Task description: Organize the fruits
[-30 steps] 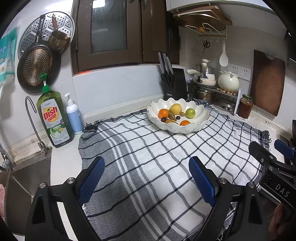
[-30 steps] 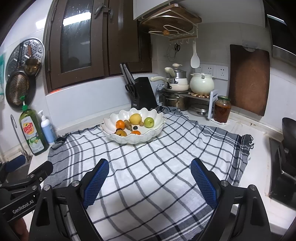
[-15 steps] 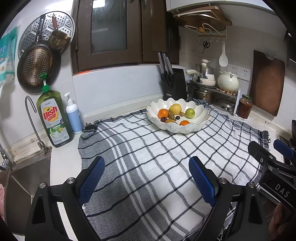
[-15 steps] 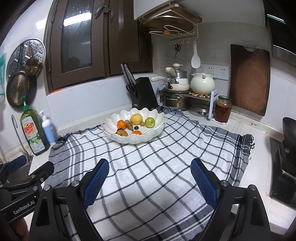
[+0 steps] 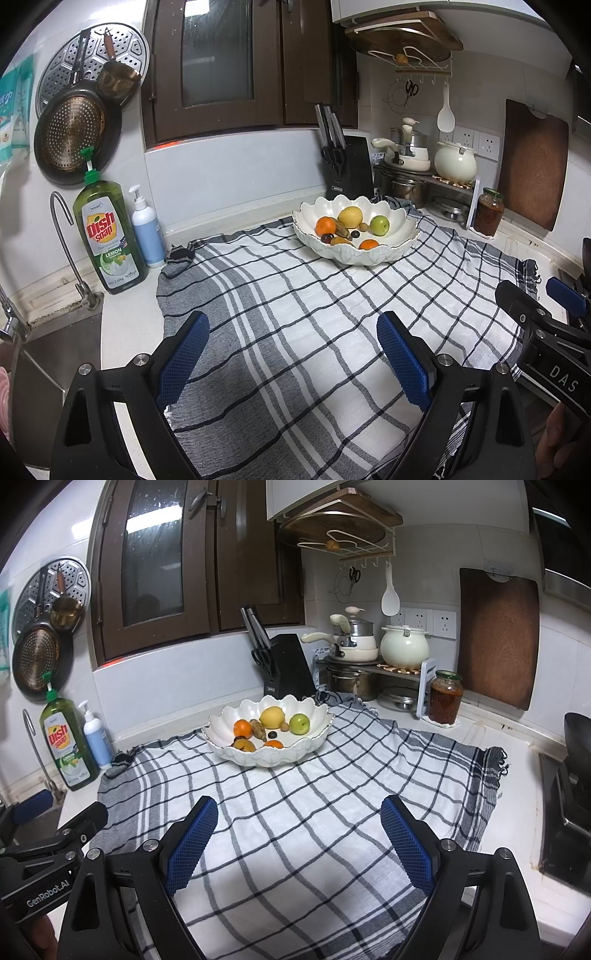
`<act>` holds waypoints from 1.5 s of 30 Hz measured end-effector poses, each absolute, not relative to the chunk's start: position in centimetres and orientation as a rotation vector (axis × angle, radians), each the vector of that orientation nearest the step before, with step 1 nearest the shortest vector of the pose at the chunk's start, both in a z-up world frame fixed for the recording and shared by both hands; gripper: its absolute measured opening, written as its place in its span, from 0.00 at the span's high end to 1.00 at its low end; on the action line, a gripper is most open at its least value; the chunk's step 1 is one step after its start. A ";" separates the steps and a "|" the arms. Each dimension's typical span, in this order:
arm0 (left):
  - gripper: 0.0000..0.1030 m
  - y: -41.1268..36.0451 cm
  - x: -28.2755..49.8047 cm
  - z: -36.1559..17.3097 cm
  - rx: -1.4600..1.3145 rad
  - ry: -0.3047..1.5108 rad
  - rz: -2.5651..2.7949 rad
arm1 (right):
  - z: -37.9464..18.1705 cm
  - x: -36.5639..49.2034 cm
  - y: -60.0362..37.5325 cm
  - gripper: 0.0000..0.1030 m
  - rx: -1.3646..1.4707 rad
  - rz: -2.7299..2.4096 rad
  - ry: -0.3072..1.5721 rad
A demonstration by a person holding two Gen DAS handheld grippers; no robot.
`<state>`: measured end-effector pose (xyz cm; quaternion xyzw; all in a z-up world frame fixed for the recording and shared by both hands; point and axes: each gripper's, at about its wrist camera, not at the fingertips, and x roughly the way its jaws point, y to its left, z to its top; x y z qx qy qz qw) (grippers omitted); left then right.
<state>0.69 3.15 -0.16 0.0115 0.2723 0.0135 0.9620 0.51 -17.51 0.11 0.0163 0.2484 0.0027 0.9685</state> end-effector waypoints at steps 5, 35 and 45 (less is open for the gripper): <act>0.10 3.2 0.7 -0.2 0.023 0.552 0.026 | 0.1 0.5 -17.6 0.12 0.033 0.004 0.501; 0.10 2.9 0.8 -0.4 0.018 0.566 0.014 | 0.1 0.5 -17.7 0.12 0.034 0.005 0.501; 0.10 2.5 1.1 -0.8 0.016 0.585 0.006 | 0.1 0.6 -17.8 0.12 0.036 0.006 0.504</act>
